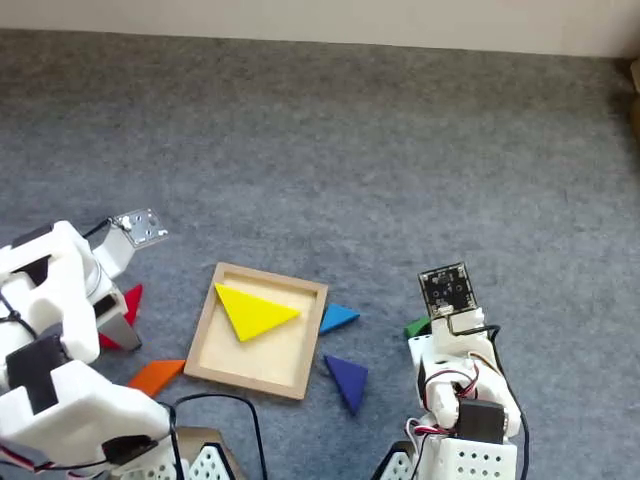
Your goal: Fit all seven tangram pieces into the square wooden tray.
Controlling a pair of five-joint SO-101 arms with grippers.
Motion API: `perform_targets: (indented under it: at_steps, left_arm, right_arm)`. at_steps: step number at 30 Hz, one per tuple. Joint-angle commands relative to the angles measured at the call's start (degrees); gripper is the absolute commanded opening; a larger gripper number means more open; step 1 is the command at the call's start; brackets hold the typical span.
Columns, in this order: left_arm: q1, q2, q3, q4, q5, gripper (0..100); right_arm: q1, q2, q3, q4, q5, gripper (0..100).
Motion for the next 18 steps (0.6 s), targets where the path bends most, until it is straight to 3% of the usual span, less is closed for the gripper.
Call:
perform_targets:
  at_steps: [1, 9, 13, 18]
  left_arm:
    - [0.7, -6.3, -0.6, 4.5, -4.7, 18]
    - [3.2, -13.4, -0.8, 11.4, -4.2, 9]
    - [3.1, -18.6, -1.0, 12.0, 3.7, 7]
    - [0.6, -26.6, -0.6, 12.4, 6.9, 8]
  right_arm:
    - [0.7, -0.8, 5.3, -1.6, 0.8, 18.0]
    - [0.7, -0.8, 5.3, -1.6, 0.8, 18.0]
    - [0.7, -0.8, 5.3, -1.6, 0.8, 18.0]
    - [0.7, -0.8, 5.3, -1.5, 0.8, 18.0]
